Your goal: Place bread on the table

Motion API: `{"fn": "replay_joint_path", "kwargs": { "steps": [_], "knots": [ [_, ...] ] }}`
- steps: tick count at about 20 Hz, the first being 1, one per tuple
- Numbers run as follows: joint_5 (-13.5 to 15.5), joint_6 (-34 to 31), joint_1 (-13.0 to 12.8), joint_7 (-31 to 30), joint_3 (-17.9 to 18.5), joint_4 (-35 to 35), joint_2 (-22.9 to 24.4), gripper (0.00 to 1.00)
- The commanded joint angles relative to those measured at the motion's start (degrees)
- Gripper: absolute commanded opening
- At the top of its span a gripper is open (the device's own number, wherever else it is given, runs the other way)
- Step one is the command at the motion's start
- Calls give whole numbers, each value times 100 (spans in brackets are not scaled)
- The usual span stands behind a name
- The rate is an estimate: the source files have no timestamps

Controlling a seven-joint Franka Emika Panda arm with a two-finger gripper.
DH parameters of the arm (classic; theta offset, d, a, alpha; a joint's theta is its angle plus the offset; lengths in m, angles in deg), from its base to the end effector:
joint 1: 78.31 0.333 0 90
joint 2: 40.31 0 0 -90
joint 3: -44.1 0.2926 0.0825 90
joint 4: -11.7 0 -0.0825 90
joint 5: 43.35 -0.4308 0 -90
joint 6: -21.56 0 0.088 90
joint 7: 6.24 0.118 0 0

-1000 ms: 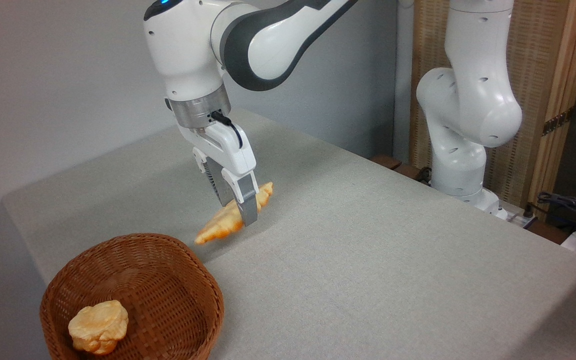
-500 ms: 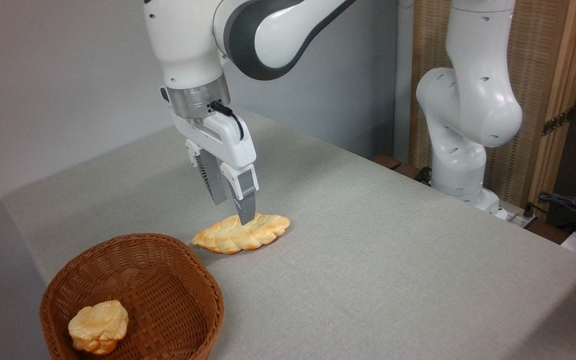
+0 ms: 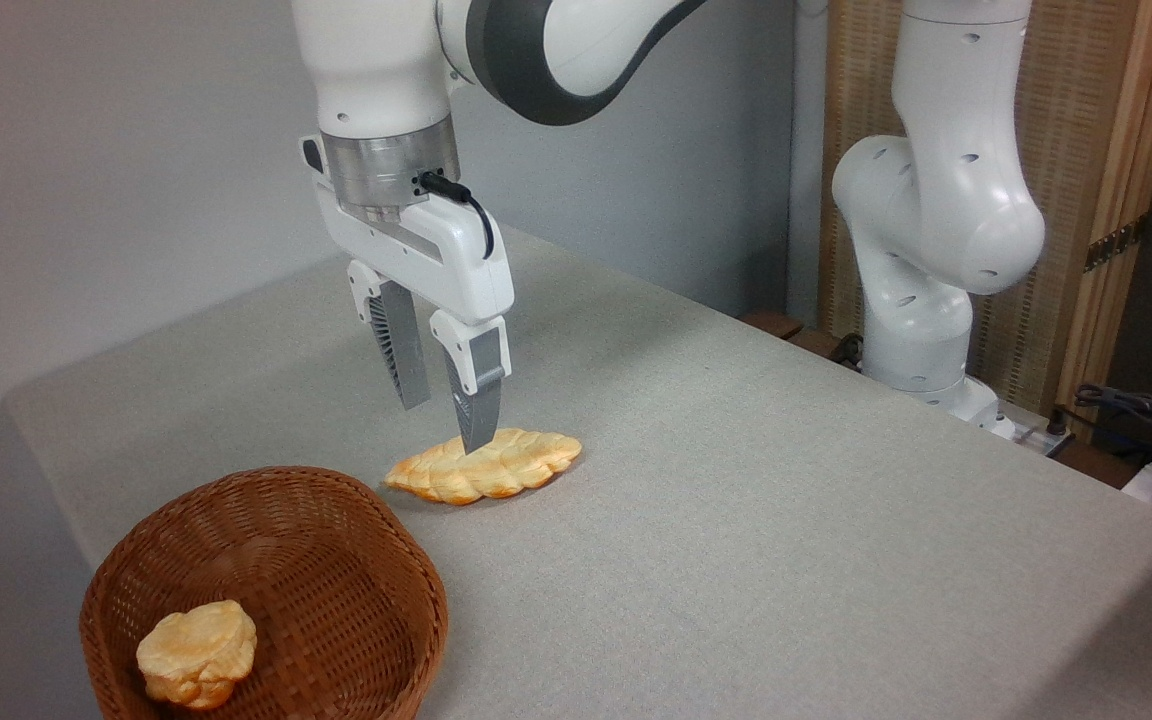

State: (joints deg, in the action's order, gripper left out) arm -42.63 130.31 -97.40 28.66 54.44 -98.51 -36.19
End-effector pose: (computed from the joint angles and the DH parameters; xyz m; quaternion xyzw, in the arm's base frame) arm 0.5848 -0.0895 0.4762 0.9287 -0.3700 0.0248 0.0070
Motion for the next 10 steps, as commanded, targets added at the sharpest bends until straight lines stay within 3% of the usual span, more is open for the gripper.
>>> {"fn": "replay_joint_path", "kwargs": {
  "steps": [1, 10],
  "knots": [
    [-11, -126, -33, 113, 56, 114, 28, 100],
    [-11, -170, -42, 113, 56, 123, 28, 100]
  ]
}}
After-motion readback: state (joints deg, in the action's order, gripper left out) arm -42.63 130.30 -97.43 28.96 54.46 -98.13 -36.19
